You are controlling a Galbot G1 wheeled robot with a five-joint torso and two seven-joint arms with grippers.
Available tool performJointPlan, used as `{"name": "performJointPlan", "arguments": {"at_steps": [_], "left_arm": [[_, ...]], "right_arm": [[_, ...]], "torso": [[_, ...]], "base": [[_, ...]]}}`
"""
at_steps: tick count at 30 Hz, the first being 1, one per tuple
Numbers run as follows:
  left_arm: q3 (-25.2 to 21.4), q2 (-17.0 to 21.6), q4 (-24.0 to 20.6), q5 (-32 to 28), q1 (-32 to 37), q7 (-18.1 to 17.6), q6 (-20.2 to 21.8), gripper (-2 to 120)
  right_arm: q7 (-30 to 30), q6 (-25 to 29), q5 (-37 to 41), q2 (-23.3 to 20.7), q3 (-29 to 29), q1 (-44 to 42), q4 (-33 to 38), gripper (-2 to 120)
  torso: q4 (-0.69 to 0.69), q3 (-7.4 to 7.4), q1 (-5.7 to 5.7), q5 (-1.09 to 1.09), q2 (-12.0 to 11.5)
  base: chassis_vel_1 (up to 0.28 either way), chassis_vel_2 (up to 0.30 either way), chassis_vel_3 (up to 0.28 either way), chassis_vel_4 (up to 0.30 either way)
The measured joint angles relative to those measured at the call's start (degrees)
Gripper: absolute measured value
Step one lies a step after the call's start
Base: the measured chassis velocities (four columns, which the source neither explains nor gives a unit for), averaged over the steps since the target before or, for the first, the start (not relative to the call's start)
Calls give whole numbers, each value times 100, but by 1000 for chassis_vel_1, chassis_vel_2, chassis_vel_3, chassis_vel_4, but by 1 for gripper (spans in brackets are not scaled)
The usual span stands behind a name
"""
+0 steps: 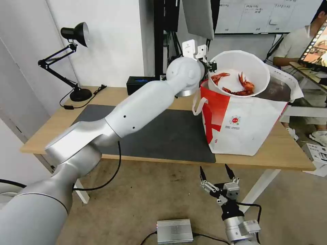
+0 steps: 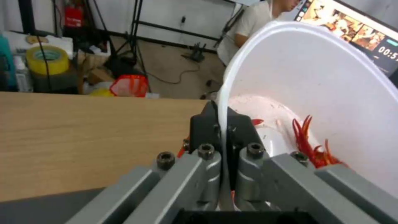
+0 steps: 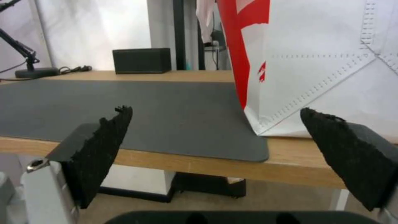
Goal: Pick up the trash from the table and place it into the takeout bag.
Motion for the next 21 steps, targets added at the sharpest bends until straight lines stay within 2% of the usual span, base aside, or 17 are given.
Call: {"name": "performJointPlan", "arguments": {"at_steps": [12, 17, 21], "left_arm": [[-135, -233, 331, -46, -204, -18, -22, 0], [-66, -322, 423, 0, -210, -115, -120, 0], [79, -255, 346, 209, -144, 21, -179, 0]], "right_arm": [[0, 0, 0, 0, 0, 0, 0, 100], [0, 0, 0, 0, 0, 0, 0, 100], [0, 0, 0, 0, 0, 0, 0, 100]], "torso": [[-1, 0, -1, 0, 0], [-1, 0, 0, 0, 0], [-1, 0, 0, 0, 0]], "base": [[0, 0, 0, 0], [0, 0, 0, 0], [0, 0, 0, 0]]}}
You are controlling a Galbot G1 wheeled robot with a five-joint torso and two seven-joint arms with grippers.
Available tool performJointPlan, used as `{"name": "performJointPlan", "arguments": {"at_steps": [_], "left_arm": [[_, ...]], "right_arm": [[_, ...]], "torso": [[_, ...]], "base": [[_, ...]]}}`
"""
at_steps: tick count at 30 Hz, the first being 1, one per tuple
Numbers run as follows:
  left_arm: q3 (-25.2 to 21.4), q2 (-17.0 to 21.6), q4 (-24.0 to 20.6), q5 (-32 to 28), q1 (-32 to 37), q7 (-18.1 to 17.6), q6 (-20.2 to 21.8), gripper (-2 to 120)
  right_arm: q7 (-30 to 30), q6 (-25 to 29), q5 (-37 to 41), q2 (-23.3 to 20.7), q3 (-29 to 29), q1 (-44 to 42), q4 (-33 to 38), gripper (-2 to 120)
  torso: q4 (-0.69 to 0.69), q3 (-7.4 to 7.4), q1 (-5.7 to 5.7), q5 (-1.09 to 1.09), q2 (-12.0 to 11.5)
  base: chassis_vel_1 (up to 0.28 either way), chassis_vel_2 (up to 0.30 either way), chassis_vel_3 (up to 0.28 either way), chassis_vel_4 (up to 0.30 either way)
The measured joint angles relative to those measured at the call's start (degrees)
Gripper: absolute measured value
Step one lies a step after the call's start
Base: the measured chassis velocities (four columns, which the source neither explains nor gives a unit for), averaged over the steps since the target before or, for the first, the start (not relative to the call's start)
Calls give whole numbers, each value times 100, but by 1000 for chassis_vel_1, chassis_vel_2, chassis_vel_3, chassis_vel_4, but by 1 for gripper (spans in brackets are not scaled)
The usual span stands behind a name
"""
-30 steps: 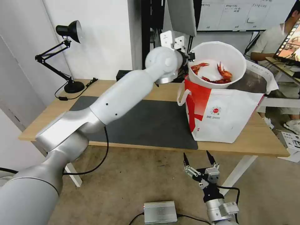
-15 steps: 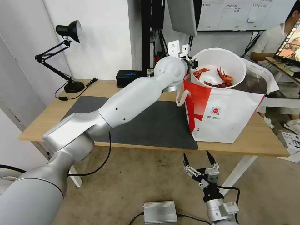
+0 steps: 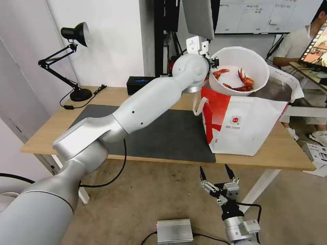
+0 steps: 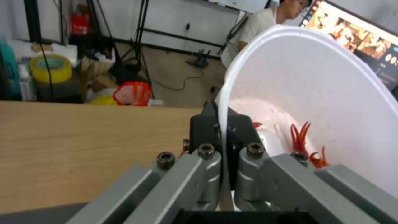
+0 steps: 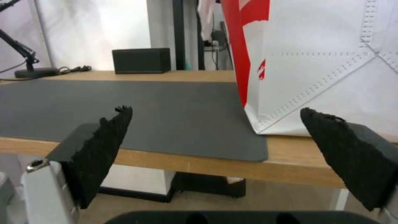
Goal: Pick up the trash from the table and place it into the takeout bag.
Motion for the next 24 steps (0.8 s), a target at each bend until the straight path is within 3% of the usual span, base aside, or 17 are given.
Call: {"name": "performJointPlan", "arguments": {"at_steps": [12, 16, 24], "left_arm": [[421, 509, -596, 369, 183, 638, -456, 0], [429, 641, -805, 343, 209, 815, -403, 0], [436, 662, -1081, 148, 201, 871, -167, 25]], "right_arm": [[0, 0, 0, 0, 0, 0, 0, 100], [0, 0, 0, 0, 0, 0, 0, 100], [0, 0, 0, 0, 0, 0, 0, 100]], "torso": [[1, 0, 0, 0, 0], [1, 0, 0, -1, 0], [1, 0, 0, -1, 0]], "base": [[0, 0, 0, 0], [0, 0, 0, 0], [0, 0, 0, 0]]}}
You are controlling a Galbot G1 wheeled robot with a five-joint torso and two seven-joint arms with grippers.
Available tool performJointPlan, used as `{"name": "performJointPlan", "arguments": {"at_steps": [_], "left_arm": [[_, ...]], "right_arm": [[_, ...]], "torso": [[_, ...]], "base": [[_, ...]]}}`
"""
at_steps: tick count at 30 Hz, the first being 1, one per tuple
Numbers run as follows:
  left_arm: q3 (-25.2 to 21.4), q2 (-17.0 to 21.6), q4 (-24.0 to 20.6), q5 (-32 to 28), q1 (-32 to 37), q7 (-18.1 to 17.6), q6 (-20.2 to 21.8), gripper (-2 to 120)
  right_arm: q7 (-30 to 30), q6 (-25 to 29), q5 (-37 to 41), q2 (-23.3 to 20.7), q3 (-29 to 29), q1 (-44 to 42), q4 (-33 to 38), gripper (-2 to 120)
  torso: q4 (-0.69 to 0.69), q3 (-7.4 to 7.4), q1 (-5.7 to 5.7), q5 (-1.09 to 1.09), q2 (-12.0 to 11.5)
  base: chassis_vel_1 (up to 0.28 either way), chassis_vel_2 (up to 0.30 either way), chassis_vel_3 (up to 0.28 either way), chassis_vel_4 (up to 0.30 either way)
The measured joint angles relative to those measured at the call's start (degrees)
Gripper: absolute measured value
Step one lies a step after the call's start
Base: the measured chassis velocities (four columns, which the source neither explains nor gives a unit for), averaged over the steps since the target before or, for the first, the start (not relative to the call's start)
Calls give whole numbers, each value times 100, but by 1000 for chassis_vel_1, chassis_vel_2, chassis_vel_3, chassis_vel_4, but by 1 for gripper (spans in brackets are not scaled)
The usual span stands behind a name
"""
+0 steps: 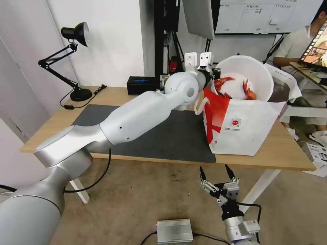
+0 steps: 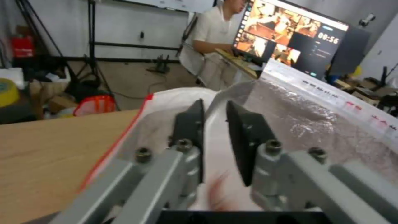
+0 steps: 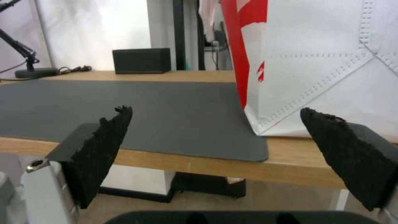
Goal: Pick up the trash from the table and place it into the takeout bag.
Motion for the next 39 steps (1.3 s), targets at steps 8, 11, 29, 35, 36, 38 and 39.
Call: {"name": "performJointPlan", "arguments": {"at_steps": [8, 11, 29, 35, 36, 38, 39], "left_arm": [[11, -97, 83, 13, -1, -24, 29, 55], [-11, -18, 72, 106, -1, -21, -36, 64], [-574, 2497, -1519, 1439, 1003, 809, -993, 100], [-1537, 3697, -2430, 1784, 2286, 1022, -1299, 100], [-1537, 3697, -2430, 1784, 2286, 1022, -1299, 100], [-2181, 4020, -2787, 1981, 3038, 1040, -1411, 100], [-2507, 4135, -2925, 2086, 3445, 1075, -1471, 100]], "right_arm": [[0, 0, 0, 0, 0, 0, 0, 100], [0, 0, 0, 0, 0, 0, 0, 100], [-1, 0, 0, 0, 0, 0, 0, 100], [-1, 0, 0, 0, 0, 0, 0, 100], [-1, 0, 0, 0, 0, 0, 0, 100], [-2, 0, 0, 0, 0, 0, 0, 100], [1, 0, 0, 0, 0, 0, 0, 100]], "torso": [[-1, 0, 0, 0, 0], [-1, 0, 0, 0, 0], [1, 0, 0, -3, 0], [0, 0, 0, 0, 0], [0, 0, 0, 0, 0], [-1, -1, -1, -2, 0], [1, -1, -1, -2, 0]], "base": [[0, 0, 0, 0], [0, 0, 0, 0], [0, 0, 0, 0], [0, 0, 0, 0], [0, 0, 0, 0], [0, 0, 0, 0], [0, 0, 0, 0]]}}
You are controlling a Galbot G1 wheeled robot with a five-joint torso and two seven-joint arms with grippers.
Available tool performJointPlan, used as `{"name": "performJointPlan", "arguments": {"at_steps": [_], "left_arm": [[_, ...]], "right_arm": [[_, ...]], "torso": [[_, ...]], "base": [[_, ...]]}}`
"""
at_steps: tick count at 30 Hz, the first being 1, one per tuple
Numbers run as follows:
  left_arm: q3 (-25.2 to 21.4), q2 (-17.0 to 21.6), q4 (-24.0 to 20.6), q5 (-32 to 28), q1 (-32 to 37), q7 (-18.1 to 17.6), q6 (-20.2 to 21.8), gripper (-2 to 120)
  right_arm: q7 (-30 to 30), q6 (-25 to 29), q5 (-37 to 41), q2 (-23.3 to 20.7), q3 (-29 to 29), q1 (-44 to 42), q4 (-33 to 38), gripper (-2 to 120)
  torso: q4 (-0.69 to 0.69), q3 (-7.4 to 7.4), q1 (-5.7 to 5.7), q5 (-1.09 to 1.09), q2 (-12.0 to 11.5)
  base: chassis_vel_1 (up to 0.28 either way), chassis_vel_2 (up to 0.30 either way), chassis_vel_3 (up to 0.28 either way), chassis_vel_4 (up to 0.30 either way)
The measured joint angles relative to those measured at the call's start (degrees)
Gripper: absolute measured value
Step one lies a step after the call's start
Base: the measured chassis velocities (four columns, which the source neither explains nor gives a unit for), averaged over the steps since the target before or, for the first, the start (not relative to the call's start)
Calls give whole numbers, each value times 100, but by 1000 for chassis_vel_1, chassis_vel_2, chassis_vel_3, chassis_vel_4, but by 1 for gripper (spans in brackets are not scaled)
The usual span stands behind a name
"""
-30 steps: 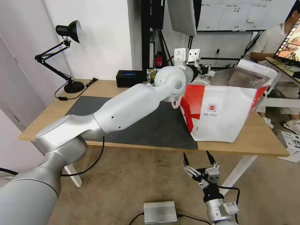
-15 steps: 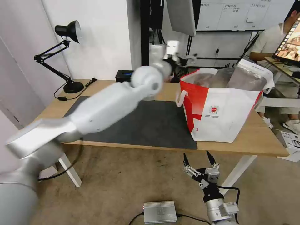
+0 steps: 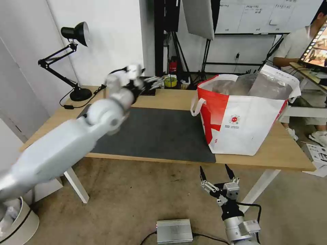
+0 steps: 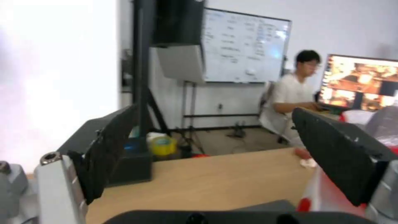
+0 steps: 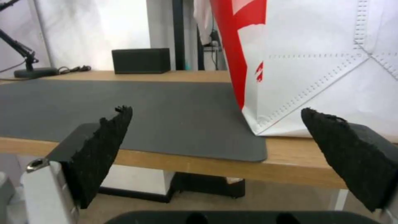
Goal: Pick up the trash from the table and place it into the takeout bag.
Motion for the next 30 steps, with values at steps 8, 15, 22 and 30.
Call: {"name": "performJointPlan", "arguments": {"at_steps": [8, 15, 22, 30], "left_arm": [[-1772, 299, -573, 690, 2490, 225, -460, 100], [-2556, -76, -609, 1850, 3991, 293, -938, 100], [-2914, -659, -453, 2576, 4838, 319, -1218, 100], [-3248, -1021, -440, 2988, 5550, 370, -1372, 100]], "right_arm": [[-2, 0, 0, -1, 0, 0, 0, 100], [-1, 0, 0, 0, 0, 0, 0, 100], [-1, 0, 0, 0, 0, 0, 0, 100], [-1, 0, 0, 0, 0, 0, 0, 100]], "torso": [[0, 0, 0, 2, 0], [0, 0, 0, 3, 0], [-1, 0, 1, 2, 1], [-1, 0, 1, 3, 0]], "base": [[0, 0, 0, 0], [0, 0, 0, 0], [0, 0, 0, 0], [0, 0, 0, 0]]}}
